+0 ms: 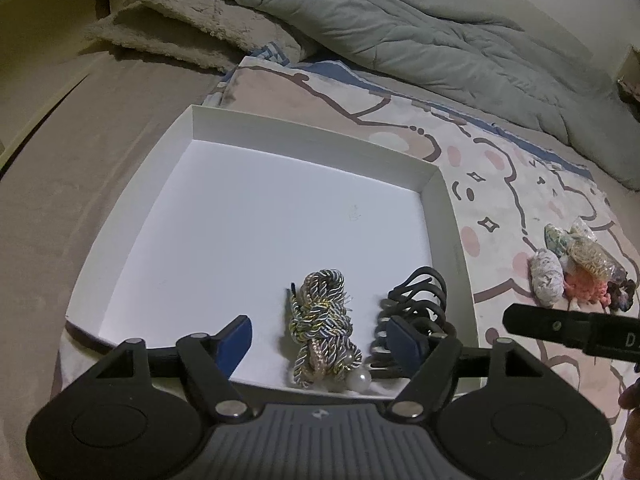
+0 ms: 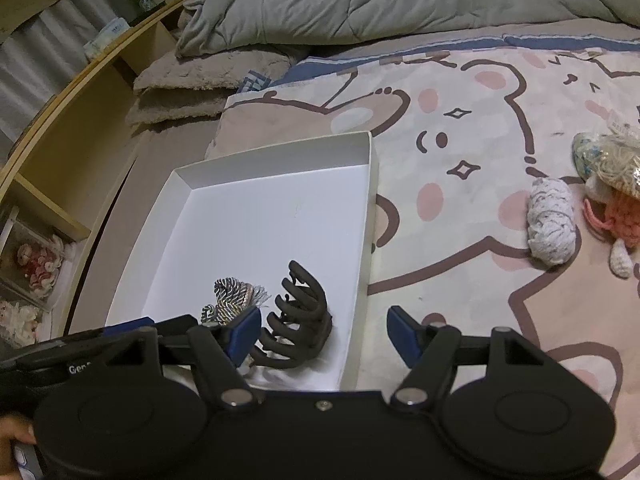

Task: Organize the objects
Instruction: 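Lift both tools out of the tray back toward the remaining items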

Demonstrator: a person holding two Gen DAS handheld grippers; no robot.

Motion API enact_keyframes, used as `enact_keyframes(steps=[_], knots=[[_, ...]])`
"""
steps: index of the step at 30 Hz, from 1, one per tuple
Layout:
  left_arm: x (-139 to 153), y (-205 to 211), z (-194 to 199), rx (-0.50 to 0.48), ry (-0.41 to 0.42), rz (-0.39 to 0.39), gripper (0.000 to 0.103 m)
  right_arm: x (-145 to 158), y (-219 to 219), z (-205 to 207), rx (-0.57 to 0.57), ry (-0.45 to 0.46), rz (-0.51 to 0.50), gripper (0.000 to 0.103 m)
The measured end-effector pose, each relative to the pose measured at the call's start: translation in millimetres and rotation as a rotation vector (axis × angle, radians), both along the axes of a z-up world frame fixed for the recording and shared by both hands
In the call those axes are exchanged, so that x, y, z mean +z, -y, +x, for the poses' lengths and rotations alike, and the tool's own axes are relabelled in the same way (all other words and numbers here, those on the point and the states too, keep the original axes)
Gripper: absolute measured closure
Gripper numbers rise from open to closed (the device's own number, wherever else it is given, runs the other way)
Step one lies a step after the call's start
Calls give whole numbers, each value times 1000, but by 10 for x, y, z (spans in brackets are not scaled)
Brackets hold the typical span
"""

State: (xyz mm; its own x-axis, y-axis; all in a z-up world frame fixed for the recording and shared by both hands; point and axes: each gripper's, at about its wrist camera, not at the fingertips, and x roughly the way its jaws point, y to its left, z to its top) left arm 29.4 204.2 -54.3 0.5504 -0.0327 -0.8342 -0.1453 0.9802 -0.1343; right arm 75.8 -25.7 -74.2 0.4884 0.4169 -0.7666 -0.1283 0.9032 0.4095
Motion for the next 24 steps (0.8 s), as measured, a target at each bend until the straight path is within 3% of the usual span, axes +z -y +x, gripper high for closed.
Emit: enact_keyframes(steps=[8,14,24], knots=[[133,71,-81,2,41,61,0,81,71,-36,35,49,-21,11],[210,145,-91,7,54,88,0,164,181,-42,42,86,-54,2],[330,280,-39,23,87,89,0,291,455,-13,59,124,-108,0]])
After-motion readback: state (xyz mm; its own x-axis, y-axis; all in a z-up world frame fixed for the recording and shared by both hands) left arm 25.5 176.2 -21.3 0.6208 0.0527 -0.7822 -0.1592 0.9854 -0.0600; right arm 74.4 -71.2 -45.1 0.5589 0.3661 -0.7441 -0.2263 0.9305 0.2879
